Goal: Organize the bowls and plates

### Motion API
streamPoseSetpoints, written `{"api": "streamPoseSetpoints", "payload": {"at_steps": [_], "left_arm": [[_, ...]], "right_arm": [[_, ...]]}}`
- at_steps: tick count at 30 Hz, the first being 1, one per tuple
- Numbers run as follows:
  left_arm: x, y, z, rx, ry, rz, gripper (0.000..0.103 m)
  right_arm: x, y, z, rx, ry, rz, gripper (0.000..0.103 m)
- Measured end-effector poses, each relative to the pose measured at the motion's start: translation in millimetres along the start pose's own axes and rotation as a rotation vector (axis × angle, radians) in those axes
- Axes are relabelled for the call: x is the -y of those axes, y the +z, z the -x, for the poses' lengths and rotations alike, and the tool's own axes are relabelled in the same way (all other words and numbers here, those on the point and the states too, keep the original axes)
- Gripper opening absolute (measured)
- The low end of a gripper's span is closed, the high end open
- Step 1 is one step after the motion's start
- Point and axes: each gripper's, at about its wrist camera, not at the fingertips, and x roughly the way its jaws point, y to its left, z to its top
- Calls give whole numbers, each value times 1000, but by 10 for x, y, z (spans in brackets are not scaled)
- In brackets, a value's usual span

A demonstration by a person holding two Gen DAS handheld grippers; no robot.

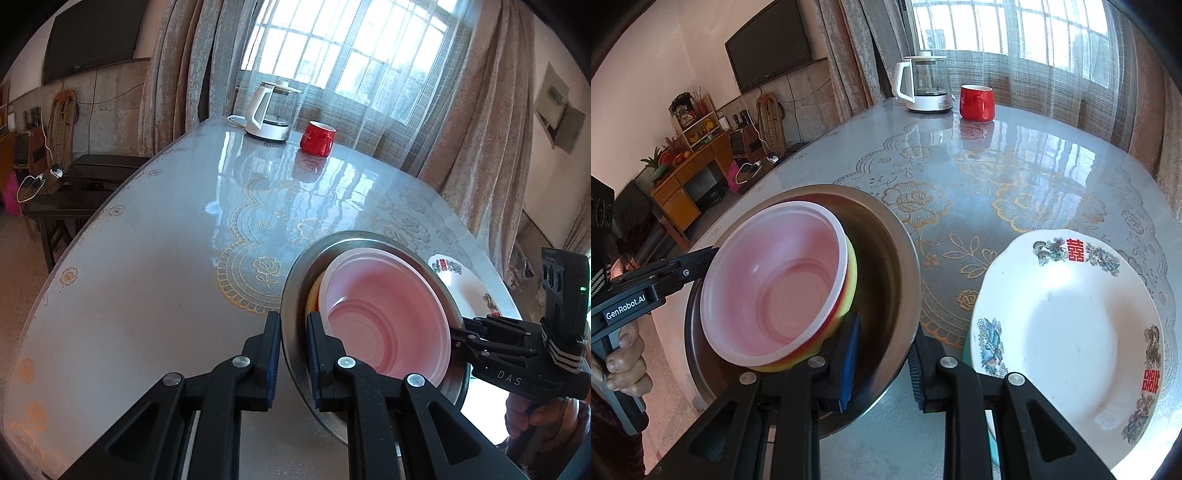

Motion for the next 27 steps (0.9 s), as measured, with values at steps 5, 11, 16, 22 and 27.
{"api": "streamPoseSetpoints", "payload": {"at_steps": [5, 11, 16, 22, 27], "left_arm": [[187, 109, 21, 15, -23, -35, 12], [514, 258, -27, 23, -63, -92, 12], [865, 360, -145, 17, -107, -141, 12], [1264, 441, -369, -13, -157, -187, 12], [1569, 449, -575, -43, -174, -224, 12]], "right_arm": [[122, 14, 214, 46, -7, -31, 24], [352, -7, 480, 97, -46, -82, 24], [600, -63, 688, 126, -96, -134, 24], [967, -136, 859, 136, -155, -202, 24], [1293, -204, 897, 122, -195, -261, 24]]}}
